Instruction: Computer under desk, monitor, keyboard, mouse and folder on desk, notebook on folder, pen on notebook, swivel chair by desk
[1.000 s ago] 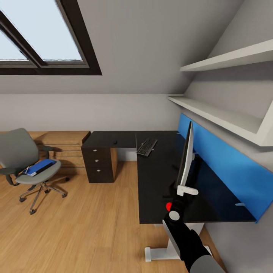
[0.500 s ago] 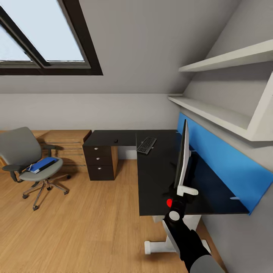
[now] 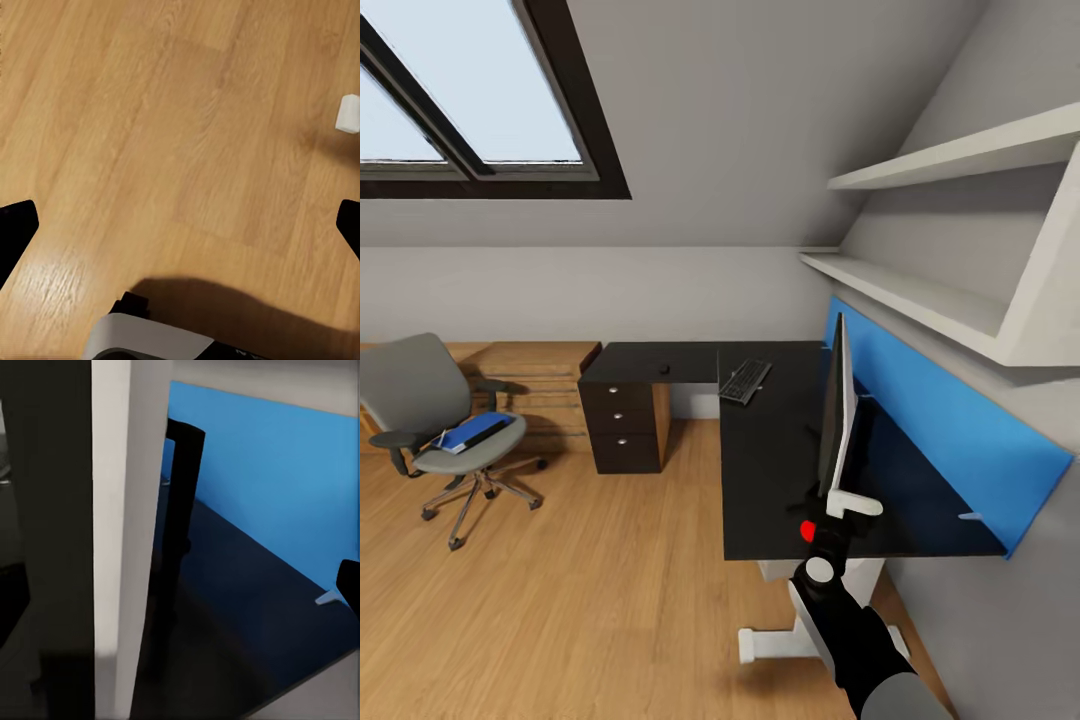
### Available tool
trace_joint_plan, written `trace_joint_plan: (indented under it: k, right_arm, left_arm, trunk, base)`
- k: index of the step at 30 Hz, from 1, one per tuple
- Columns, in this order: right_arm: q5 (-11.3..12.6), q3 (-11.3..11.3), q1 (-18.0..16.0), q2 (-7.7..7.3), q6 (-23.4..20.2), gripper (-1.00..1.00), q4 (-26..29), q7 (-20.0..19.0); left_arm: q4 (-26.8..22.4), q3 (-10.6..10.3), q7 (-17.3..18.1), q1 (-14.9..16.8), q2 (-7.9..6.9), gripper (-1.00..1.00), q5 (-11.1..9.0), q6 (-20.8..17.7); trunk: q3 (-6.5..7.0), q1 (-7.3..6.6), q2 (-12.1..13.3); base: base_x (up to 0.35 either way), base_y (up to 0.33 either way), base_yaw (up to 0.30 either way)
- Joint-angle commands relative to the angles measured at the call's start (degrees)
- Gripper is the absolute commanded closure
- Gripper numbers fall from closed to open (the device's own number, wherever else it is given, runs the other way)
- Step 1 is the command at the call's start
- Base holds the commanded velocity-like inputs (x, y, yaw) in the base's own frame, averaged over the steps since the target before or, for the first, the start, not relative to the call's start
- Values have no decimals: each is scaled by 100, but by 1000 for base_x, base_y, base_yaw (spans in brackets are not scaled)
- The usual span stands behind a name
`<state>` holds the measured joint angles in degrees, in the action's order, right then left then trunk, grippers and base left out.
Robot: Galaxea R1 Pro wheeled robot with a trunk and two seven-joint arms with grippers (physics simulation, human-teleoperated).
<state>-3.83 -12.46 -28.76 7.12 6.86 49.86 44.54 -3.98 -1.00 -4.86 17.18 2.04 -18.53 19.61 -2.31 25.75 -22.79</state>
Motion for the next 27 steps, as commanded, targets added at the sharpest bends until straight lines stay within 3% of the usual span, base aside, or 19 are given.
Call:
trace_joint_plan:
  k: [1, 27]
  right_arm:
    - [-12, -8, -6, 0, 14, -100, -8, 28]
    - [-12, -16, -6, 8, 16, -100, -107, 11]
  left_arm:
    - [3, -14, -23, 5, 0, -100, -13, 17]
    - [2, -12, -34, 5, -2, -100, -19, 25]
  trunk:
    - [-13, 3, -13]
    - [-13, 3, -13]
  base:
    - [-27, -16, 0]
    - [-49, -110, 0]
